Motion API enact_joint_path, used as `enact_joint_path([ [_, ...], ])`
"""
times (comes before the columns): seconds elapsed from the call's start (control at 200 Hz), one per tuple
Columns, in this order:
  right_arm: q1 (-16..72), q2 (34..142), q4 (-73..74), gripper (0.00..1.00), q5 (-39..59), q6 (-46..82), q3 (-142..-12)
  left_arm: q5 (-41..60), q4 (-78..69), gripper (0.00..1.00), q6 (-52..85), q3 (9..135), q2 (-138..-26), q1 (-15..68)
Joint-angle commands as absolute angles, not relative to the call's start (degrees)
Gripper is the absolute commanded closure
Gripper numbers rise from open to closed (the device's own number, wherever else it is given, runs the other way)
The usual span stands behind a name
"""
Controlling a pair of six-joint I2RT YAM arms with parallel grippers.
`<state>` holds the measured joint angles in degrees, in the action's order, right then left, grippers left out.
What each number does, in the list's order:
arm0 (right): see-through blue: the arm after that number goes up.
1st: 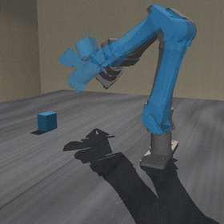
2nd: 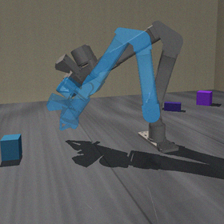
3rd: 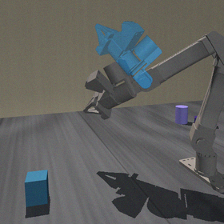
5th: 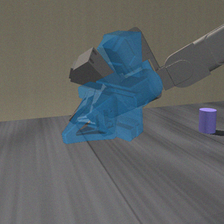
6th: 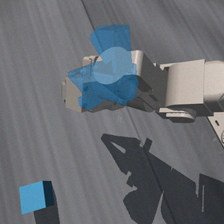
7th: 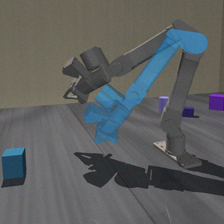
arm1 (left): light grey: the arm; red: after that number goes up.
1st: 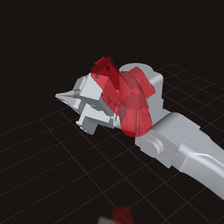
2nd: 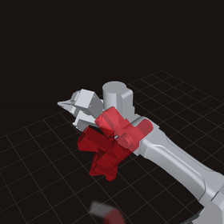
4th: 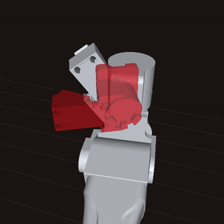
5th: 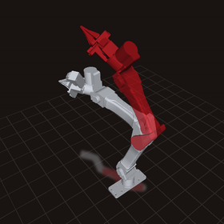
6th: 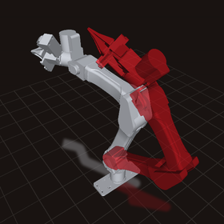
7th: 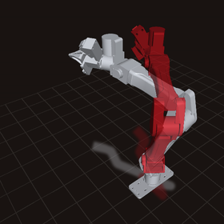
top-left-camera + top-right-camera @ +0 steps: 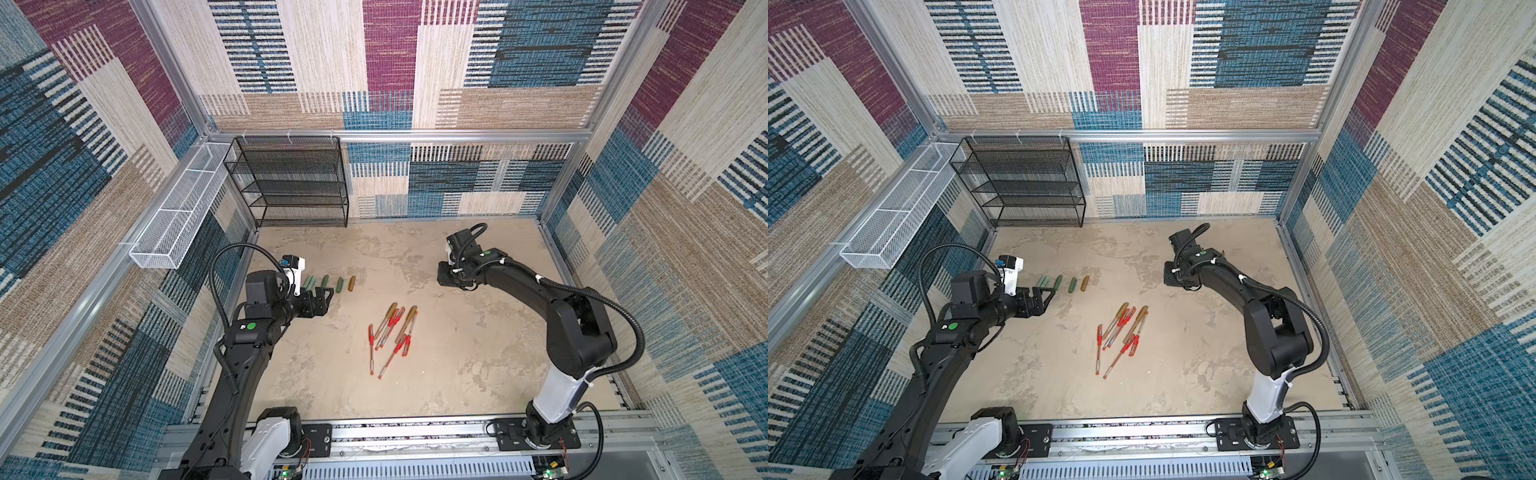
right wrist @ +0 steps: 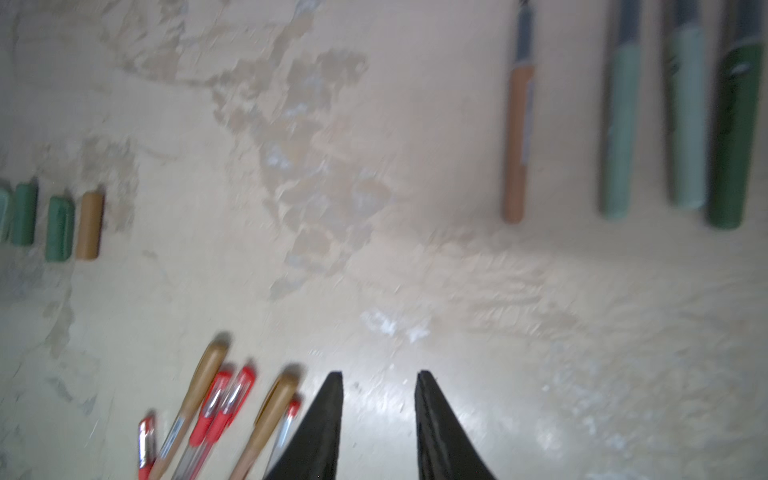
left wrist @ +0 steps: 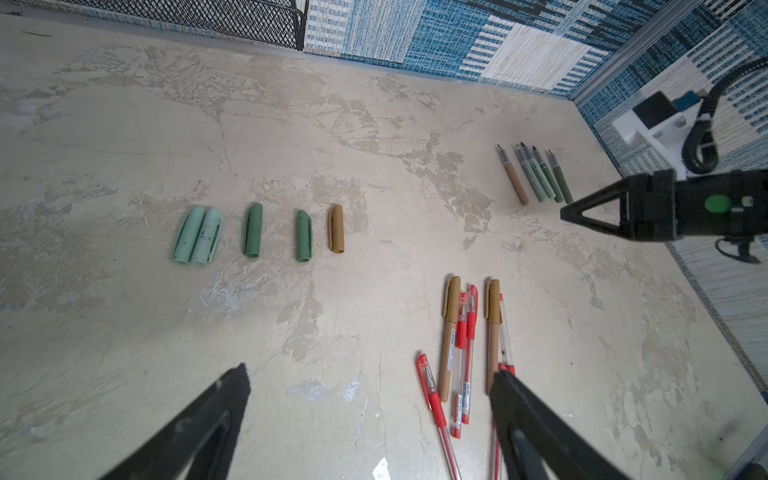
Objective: Open the pen caps
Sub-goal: 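Move the open right gripper toward the pile of red pens, then grasp a tan-capped fountain pen by its barrel with the right gripper and lift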
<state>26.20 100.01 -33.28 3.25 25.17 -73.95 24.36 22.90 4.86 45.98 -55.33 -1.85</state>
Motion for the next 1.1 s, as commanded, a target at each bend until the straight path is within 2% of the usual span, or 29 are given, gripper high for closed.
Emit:
enact_joint_path([
  [0.0, 30.2, 96.8, -31.1, 0.67, 3.8, 33.2, -70.3, 25.1, 21.7, 0.06, 5.3, 46.5, -56.1, -2.0],
  [0.165, 37.5, 95.6, -30.4, 0.67, 2.7, 40.3, -66.8, 25.5, 21.3, 0.06, 5.5, 46.5, -56.4, -2.0],
  [0.401, 44.8, 100.3, -29.1, 0.67, 2.3, 44.4, -67.9, 25.4, 21.2, 0.06, 5.5, 46.5, -56.6, -2.0],
  [1.092, 46.1, 107.6, -26.9, 0.70, 2.8, 46.0, -68.9, 24.2, 21.5, 0.06, 5.0, 46.8, -57.2, -2.3],
])
